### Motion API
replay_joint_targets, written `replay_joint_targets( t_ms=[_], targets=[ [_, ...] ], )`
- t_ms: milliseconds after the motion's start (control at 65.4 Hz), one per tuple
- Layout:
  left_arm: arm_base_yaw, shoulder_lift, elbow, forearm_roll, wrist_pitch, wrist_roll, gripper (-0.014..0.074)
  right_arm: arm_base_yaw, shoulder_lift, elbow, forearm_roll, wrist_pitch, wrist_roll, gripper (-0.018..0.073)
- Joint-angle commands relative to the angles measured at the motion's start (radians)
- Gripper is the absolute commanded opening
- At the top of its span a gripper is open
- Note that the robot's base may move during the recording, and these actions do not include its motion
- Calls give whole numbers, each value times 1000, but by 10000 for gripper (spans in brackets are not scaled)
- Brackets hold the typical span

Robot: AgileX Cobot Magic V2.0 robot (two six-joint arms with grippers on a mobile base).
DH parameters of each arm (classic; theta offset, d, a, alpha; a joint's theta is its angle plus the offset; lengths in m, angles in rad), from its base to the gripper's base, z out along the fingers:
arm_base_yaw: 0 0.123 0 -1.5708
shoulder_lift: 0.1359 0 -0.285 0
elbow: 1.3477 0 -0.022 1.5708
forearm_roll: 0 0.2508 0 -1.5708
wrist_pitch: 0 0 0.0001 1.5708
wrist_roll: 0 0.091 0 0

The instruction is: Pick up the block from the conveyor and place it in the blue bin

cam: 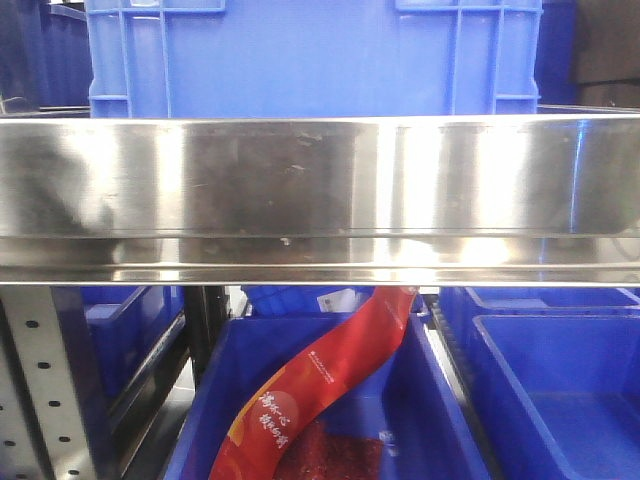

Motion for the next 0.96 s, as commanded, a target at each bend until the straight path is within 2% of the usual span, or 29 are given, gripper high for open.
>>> replay_joint_targets(
  t_ms=[0, 138, 949],
  targets=[
    [8, -5, 3, 4, -27, -11, -111, 0, -4, 0, -8, -21, -6, -162],
    [34, -5, 3, -6, -17, -11, -111, 0, -4, 0, -8, -21, -6, -162],
    [34, -5, 3, -6, -21, -11, -111, 0, -4, 0, -8, -21, -6, -162]
  ],
)
